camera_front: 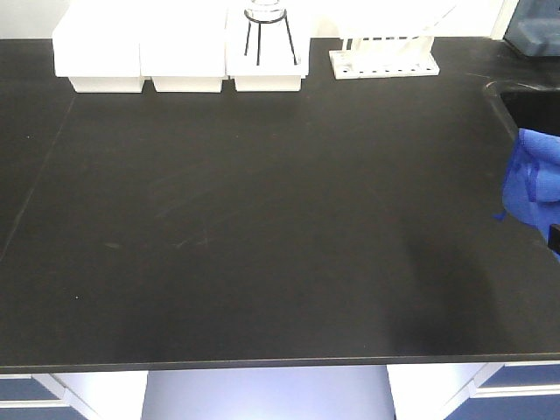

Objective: Wipe right workspace with blue cloth
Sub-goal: 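Lift the blue cloth off the counter with the right gripper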

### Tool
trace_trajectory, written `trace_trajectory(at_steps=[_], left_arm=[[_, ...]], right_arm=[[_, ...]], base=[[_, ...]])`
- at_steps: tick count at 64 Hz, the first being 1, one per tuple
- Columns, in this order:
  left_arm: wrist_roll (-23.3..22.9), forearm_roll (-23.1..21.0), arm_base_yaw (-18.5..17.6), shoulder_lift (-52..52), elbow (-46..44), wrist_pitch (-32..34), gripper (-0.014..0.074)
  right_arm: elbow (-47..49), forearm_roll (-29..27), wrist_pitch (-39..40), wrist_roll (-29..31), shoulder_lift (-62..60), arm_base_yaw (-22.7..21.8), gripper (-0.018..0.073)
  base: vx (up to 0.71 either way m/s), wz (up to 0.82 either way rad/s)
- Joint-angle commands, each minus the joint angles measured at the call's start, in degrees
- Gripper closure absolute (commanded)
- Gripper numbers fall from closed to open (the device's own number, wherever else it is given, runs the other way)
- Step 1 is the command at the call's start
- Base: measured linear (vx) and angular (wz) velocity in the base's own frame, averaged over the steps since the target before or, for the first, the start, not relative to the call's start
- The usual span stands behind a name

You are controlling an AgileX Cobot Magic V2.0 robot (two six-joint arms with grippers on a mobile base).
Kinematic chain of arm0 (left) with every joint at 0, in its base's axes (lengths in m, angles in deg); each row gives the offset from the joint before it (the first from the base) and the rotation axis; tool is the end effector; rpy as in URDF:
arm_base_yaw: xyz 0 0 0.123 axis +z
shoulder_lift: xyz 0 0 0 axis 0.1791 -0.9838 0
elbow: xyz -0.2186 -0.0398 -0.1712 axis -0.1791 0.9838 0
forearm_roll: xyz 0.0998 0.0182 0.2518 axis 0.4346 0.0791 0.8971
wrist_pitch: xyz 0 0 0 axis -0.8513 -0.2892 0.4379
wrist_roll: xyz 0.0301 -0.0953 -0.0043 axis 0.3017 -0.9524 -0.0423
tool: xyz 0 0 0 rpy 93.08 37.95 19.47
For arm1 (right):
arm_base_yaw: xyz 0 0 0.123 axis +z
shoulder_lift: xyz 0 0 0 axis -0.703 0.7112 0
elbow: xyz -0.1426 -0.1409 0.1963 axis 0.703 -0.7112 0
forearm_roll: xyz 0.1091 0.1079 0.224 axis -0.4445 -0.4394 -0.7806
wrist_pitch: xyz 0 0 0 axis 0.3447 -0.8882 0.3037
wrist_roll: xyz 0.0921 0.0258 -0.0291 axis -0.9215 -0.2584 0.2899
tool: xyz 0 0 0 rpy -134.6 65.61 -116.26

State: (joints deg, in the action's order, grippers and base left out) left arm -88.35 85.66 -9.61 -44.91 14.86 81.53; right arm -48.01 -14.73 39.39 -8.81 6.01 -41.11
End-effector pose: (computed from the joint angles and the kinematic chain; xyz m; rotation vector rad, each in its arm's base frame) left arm 0.0902 0.0018 0.1917 -0.1169 1.6269 -0.0802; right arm 0.1740 -0.0028 0.2894 -0.0407 2.1820 -0.1400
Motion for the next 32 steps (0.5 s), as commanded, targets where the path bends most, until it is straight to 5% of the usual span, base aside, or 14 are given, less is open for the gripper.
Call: trace_trajectory(at_steps=[1,32], left_arm=[[-0.49,-0.36,-0.22,0.91,1.76,4.64,0.0602],[-0.49,-0.36,-0.22,0.91,1.76,4.64,0.0602]], right_arm=[[1.66,0.65,3.87,0.63,-0.28,0.03,0.0567],[1.66,0.65,3.92,0.63,-0.28,0.03,0.0567]], base=[[0.00,0.00],[-0.01,0.01]])
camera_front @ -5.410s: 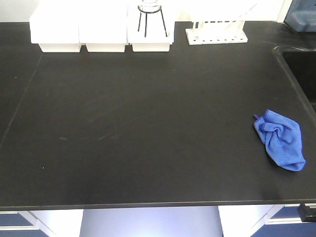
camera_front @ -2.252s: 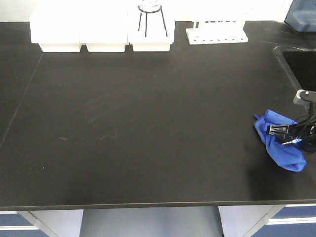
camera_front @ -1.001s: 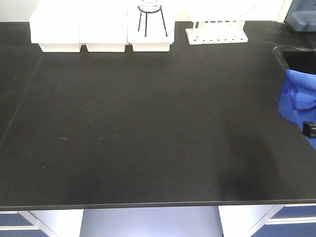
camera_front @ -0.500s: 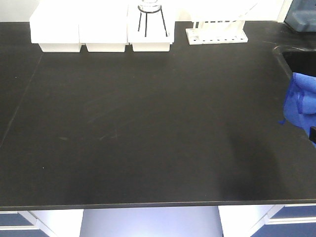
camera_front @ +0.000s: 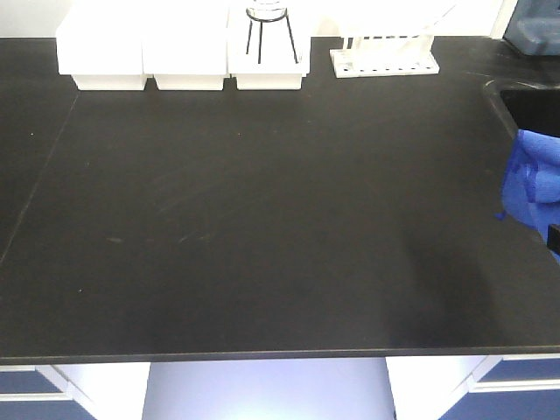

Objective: Wipe right workspace with blue cloth
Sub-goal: 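Lift the blue cloth off the counter with the right gripper, then drive the base to the other bench holding the cloth in the right gripper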

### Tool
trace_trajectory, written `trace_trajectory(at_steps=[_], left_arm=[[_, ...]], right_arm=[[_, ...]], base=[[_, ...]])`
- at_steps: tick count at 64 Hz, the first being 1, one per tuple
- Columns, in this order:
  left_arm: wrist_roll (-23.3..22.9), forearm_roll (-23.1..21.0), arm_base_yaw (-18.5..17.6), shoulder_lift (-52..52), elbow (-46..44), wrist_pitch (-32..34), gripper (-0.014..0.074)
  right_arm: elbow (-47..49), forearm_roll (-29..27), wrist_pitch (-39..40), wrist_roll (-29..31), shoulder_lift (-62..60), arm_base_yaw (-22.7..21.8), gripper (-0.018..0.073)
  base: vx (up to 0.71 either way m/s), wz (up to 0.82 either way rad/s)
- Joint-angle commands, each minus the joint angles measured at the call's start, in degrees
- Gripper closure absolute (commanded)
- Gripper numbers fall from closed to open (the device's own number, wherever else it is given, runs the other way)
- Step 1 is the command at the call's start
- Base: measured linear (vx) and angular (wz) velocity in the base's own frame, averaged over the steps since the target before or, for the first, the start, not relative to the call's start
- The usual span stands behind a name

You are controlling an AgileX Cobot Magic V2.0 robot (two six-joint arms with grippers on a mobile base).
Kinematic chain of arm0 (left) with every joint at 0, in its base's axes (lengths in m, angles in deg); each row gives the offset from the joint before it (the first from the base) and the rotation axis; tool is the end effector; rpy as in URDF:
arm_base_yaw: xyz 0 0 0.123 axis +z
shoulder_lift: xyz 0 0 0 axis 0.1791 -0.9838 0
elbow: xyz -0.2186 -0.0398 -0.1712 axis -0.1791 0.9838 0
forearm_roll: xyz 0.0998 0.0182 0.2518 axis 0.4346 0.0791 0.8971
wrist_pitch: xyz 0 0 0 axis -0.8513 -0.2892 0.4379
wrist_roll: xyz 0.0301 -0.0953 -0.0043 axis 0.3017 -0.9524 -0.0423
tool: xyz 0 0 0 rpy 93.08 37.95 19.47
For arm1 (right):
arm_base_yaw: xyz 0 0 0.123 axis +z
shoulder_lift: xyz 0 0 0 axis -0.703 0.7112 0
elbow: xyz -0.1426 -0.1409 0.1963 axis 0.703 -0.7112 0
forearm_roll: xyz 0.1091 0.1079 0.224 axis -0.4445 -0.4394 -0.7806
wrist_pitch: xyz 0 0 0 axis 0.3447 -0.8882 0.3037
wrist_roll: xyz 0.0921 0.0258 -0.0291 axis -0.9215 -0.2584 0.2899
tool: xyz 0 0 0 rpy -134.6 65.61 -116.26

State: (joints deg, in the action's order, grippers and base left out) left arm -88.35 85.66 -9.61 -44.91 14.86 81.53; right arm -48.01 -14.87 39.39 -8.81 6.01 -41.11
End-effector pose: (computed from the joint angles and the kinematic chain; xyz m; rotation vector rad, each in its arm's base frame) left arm 0.0902 0.0018 0.1917 -0.1169 1.6269 -0.0802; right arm 0.1739 -0.0026 0.2894 -0.0392 2.1823 -0.1374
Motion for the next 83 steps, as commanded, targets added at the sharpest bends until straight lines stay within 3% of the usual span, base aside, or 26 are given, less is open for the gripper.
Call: trace_trajectory(at_steps=[1,83], left_arm=[[-0.49,-0.36,-0.22,0.91,1.76,4.64,0.0602],[-0.49,-0.36,-0.22,0.91,1.76,4.64,0.0602]], right_arm=[[1.66,0.79,3.92,0.63,-0.28,0.03,0.0567],[1.66,0.79,3.92,0.63,-0.28,0.03,0.0567]], base=[[-0.05,0.00],[-0.23,0.01]])
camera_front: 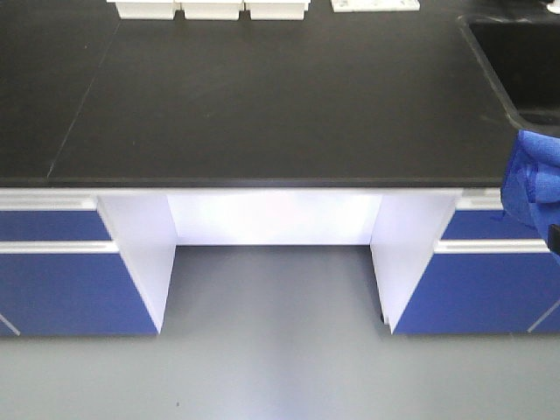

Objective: Wipe right workspace with blue cloth
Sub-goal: 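Drive the base to the other bench holding the cloth in the right gripper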

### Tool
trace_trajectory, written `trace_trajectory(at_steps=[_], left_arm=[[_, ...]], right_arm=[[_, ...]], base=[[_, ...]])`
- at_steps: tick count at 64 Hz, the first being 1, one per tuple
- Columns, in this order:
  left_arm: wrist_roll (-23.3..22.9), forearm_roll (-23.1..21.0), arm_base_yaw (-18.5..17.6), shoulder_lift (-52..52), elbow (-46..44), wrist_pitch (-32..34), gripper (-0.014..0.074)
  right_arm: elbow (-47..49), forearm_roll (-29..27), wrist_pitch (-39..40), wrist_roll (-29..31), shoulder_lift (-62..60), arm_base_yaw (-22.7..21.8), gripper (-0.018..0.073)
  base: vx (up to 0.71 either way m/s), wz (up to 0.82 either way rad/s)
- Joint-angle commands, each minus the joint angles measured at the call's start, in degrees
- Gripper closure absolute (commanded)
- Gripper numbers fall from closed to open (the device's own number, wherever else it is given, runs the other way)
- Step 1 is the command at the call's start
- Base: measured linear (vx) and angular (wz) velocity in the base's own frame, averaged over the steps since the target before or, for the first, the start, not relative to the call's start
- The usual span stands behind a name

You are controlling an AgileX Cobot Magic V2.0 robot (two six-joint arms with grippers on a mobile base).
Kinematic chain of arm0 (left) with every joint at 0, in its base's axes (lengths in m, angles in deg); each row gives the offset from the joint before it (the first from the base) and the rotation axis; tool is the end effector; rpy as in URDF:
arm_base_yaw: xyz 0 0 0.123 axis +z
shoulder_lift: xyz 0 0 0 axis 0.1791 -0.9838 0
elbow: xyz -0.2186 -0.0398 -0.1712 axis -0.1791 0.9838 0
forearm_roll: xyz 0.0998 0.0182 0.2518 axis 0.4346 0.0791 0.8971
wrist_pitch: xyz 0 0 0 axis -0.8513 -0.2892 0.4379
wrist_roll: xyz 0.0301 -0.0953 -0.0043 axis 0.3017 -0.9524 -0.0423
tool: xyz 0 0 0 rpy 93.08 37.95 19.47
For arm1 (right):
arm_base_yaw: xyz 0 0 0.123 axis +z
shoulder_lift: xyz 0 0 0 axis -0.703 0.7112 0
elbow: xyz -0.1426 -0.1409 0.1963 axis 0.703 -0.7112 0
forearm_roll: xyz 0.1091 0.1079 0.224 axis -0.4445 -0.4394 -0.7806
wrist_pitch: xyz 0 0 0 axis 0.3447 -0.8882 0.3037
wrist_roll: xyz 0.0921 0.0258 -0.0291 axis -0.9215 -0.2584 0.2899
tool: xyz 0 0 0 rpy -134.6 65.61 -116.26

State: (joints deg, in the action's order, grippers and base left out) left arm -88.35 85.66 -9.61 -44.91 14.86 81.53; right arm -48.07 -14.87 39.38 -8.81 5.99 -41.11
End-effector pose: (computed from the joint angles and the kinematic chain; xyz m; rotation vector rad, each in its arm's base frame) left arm 0.0902 0.0018 0.1917 -0.1169 1.6269 -0.0802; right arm 0.1738 -0.0026 0.2891 -0.0392 2.1831 -0.1375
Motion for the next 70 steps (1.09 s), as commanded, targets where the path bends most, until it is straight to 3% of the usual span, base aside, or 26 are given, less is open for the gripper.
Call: trace_trajectory(at_steps=[1,70], left_arm=[[-0.49,-0.36,-0.22,0.91,1.76,4.64,0.0602],[-0.49,-0.36,-0.22,0.91,1.76,4.64,0.0602]], right_arm=[[1.73,0.79,3.94,0.63,-0.27,0.03,0.0567],[1.73,0.79,3.94,0.63,-0.27,0.03,0.0567]], base=[[-0.32,0.01],[-0.34,0.00]])
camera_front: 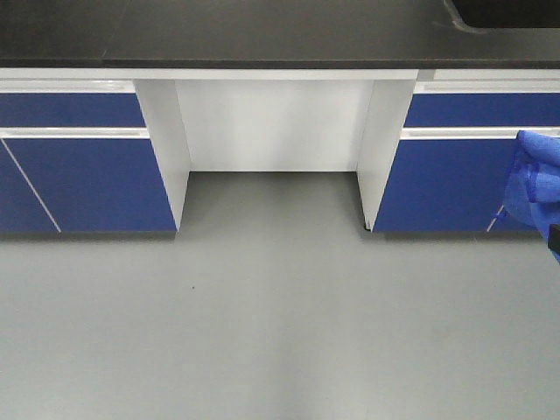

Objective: Wipe right workspace with blue cloth
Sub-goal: 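Drive the base to the other bench holding the cloth in the right gripper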

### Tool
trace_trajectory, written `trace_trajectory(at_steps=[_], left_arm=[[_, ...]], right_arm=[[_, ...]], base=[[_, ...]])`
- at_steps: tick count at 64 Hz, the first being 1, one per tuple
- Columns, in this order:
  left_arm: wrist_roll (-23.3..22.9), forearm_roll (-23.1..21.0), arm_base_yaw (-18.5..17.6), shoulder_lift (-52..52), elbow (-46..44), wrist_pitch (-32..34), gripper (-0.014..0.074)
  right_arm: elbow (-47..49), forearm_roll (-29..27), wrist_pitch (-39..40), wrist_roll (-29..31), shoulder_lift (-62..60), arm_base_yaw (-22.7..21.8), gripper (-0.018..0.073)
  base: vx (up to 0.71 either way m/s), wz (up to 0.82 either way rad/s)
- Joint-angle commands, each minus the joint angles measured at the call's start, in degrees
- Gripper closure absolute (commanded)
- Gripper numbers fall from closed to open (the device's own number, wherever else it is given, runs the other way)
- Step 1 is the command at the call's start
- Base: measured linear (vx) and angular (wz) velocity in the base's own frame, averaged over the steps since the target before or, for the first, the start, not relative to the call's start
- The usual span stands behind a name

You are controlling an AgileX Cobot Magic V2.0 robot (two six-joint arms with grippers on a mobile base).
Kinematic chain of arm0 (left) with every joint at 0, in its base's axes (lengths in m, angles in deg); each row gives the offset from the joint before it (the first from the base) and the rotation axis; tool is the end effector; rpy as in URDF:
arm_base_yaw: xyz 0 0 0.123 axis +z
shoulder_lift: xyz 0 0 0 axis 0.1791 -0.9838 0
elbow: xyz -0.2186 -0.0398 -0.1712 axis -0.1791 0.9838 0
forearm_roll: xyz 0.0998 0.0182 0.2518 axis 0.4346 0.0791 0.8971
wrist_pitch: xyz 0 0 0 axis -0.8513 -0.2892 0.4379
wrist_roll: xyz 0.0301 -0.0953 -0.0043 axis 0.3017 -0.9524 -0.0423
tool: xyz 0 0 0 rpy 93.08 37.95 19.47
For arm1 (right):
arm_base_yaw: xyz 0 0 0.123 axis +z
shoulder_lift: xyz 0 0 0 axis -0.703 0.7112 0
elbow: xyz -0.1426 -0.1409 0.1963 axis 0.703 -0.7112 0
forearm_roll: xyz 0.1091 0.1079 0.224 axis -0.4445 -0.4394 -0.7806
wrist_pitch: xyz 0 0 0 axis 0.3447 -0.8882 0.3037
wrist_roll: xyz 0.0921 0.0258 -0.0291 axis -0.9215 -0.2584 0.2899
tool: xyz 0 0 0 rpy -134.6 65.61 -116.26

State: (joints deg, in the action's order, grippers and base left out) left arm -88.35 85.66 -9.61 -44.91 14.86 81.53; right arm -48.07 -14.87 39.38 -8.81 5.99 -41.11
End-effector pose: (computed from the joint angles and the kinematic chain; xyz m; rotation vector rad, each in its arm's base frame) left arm 0.0902 0.0018 0.1917 -0.1169 1.6269 -0.0802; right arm 0.1738 -0.0026 0.2891 -0.0392 2.1831 -0.1375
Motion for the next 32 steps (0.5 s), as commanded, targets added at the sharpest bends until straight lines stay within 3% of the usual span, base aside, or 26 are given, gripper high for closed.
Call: trace_trajectory(at_steps=[1,32], left_arm=[[-0.49,-0.36,-0.22,0.91,1.76,4.64,0.0602],[-0.49,-0.36,-0.22,0.91,1.76,4.64,0.0602]], right_arm=[[1.73,0.79,3.94,0.63,-0.27,0.03,0.0567],[1.73,0.79,3.94,0.63,-0.27,0.03,0.0567]], base=[[-0.32,0.03],[-0.29,-0.02]])
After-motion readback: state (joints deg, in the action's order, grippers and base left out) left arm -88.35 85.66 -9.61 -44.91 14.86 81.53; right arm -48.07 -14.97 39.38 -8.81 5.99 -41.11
